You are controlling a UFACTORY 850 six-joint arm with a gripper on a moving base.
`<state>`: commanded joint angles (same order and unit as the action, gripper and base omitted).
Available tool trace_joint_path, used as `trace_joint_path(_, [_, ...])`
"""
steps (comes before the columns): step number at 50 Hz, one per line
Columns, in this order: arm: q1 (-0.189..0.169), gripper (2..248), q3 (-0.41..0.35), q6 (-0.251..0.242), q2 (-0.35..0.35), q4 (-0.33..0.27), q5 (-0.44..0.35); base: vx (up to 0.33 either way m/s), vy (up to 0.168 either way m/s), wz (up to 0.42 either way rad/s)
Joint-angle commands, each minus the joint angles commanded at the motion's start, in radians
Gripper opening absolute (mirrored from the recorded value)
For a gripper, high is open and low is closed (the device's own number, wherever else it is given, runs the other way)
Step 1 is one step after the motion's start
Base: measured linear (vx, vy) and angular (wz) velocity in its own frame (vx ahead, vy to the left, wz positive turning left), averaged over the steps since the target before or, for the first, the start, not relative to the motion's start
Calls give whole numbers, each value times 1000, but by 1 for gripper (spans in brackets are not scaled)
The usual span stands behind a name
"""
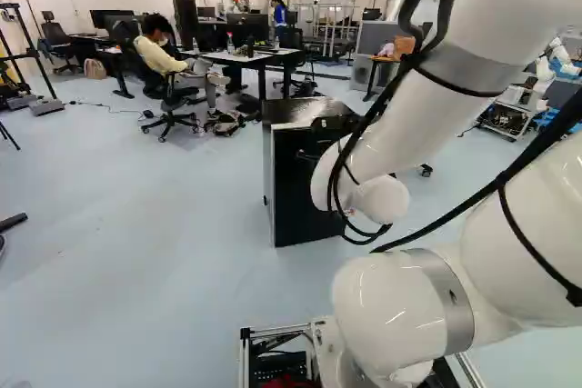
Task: Grab a drink from the fridge
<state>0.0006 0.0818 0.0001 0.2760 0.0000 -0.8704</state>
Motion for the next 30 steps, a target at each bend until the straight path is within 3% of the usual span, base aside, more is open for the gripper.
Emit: trace_joint_path(30, [0,247,0,0,0,0,0,4,1,27])
